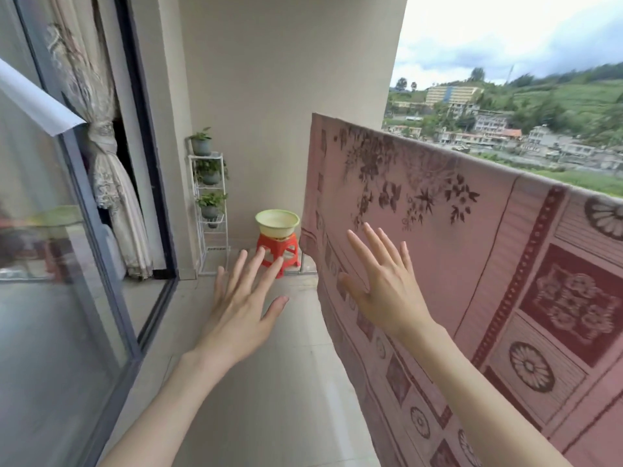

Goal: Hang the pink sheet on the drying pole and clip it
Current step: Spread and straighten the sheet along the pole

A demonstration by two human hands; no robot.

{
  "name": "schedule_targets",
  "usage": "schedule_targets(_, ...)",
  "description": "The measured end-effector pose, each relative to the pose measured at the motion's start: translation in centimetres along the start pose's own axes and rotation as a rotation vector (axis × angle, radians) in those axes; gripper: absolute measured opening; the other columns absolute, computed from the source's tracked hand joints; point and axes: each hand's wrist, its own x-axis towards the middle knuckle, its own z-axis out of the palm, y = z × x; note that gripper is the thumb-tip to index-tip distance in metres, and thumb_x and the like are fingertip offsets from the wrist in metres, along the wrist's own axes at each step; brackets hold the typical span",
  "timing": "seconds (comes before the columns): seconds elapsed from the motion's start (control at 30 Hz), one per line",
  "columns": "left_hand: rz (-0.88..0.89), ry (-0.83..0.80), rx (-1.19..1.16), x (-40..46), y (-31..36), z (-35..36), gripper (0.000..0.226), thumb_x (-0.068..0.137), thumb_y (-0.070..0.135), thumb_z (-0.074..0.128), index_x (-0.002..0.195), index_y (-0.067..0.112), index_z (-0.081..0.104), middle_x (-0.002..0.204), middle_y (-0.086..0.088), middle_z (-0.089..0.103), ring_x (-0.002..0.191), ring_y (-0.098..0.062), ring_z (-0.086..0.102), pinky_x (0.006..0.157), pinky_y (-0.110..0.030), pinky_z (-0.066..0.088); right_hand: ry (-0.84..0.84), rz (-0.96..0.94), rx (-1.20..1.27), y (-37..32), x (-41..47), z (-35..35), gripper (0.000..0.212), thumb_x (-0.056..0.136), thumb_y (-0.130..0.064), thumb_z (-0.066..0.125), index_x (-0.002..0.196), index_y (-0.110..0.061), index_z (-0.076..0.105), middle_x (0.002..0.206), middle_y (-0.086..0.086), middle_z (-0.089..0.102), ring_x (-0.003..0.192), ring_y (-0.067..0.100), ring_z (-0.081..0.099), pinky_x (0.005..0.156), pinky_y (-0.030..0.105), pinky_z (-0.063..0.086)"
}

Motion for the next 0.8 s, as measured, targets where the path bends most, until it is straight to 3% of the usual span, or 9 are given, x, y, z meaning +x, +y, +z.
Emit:
schedule_targets(0.17, 0.005, -0.053, 0.004, 6.4, -5.0, 3.7, 0.073, 0.074, 0.065, -0.002, 0.143, 0.041, -0.007, 0.155, 0.008, -0.014, 0.133, -0.004, -0.030, 0.113, -0.040, -0.014, 0.010, 0.006, 0.001, 1.2, 7.8, 5.4, 0.075, 0.081, -0.060, 0.013, 0.147, -0.025, 0.021, 0.156, 0.005, 0.016, 0.145, 0.025, 0.009, 0.115, 0.048, 0.003)
schedule_targets(0.37, 0.029, 0.024, -0.053, 21.4, -11.2, 6.4, 0.082, 0.071, 0.072, 0.002, 0.146, 0.037, 0.006, 0.155, 0.010, -0.008, 0.142, -0.013, -0.016, 0.114, -0.042, -0.009, 0.053, -0.011, -0.037, 4.0, 21.5, 11.7, 0.077, 0.081, -0.062, 0.012, 0.147, -0.024, 0.021, 0.156, 0.007, 0.016, 0.145, 0.025, 0.009, 0.116, 0.049, 0.004)
schedule_targets(0.53, 0.077, 0.033, -0.014, 34.4, -16.4, 7.3, 0.083, 0.072, 0.072, 0.000, 0.146, 0.036, 0.006, 0.157, 0.007, -0.007, 0.142, -0.012, -0.017, 0.114, -0.040, -0.011, 0.110, -0.025, -0.083, 6.6, 35.6, 14.7, 0.062, 0.094, -0.048, 0.040, 0.147, -0.022, 0.022, 0.156, 0.007, 0.017, 0.145, 0.025, 0.008, 0.117, 0.047, 0.001)
schedule_targets(0.7, 0.028, 0.093, -0.063, 44.1, -23.7, 9.3, 0.094, 0.065, 0.082, -0.011, 0.146, 0.037, 0.006, 0.157, 0.007, -0.004, 0.139, -0.005, -0.018, 0.112, -0.035, -0.010, 0.088, -0.064, -0.093, 7.6, 47.3, 20.4, 0.065, 0.090, -0.056, 0.030, 0.147, -0.023, 0.024, 0.155, 0.007, 0.022, 0.145, 0.025, 0.010, 0.116, 0.047, -0.001)
schedule_targets(0.8, 0.039, 0.047, -0.077, 49.7, -27.9, 12.3, 0.095, 0.061, 0.084, -0.015, 0.145, 0.040, 0.000, 0.156, 0.009, -0.008, 0.136, -0.004, -0.023, 0.113, -0.036, -0.011, 0.098, -0.066, -0.104, 8.5, 53.6, 24.9, 0.063, 0.091, -0.052, 0.035, 0.146, -0.022, 0.026, 0.154, 0.007, 0.024, 0.144, 0.025, 0.012, 0.115, 0.048, -0.001)
